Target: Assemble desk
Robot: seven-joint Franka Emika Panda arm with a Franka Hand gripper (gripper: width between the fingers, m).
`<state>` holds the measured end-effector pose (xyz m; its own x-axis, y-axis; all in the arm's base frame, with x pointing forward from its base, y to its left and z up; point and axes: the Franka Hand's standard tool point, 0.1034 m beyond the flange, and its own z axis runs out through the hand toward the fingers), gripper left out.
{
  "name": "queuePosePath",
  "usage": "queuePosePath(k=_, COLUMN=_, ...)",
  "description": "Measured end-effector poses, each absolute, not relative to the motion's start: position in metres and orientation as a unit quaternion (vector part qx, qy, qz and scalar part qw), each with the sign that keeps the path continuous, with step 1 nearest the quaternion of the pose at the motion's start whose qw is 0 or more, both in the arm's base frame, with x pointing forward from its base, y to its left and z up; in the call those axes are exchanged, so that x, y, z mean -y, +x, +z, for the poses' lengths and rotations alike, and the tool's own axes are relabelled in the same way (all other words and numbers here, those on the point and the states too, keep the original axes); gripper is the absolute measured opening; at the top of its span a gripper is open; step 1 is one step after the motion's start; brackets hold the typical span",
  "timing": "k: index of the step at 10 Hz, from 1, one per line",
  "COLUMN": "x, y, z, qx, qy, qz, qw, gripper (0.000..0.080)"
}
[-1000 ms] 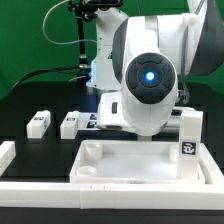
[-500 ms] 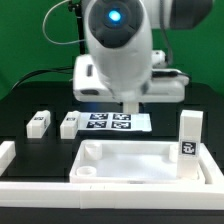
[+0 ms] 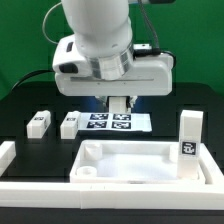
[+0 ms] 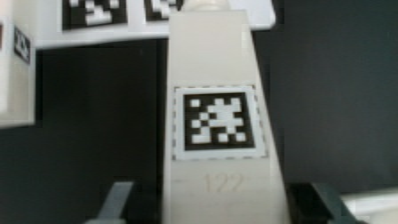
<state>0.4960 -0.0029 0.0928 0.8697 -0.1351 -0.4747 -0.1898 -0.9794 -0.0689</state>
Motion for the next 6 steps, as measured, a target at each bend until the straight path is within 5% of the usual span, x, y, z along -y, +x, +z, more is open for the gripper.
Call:
queuePosePath(k=1, x=0.002, y=0.498, z=0.099, qx=-0.092, qy=-0.968, qz=0.227, qw=0.063, gripper=0.0288)
queuePosePath(k=3, x=0.013, y=0.547, z=0.148, qx=-0.129, qy=-0.974, qz=0.153, qw=0.109, gripper=0.0288)
queuePosePath(k=6, x=0.029, y=0.562, z=0.156, qx=-0.157, qy=-0.981, qz=0.051, qw=0.102, gripper=0.0288)
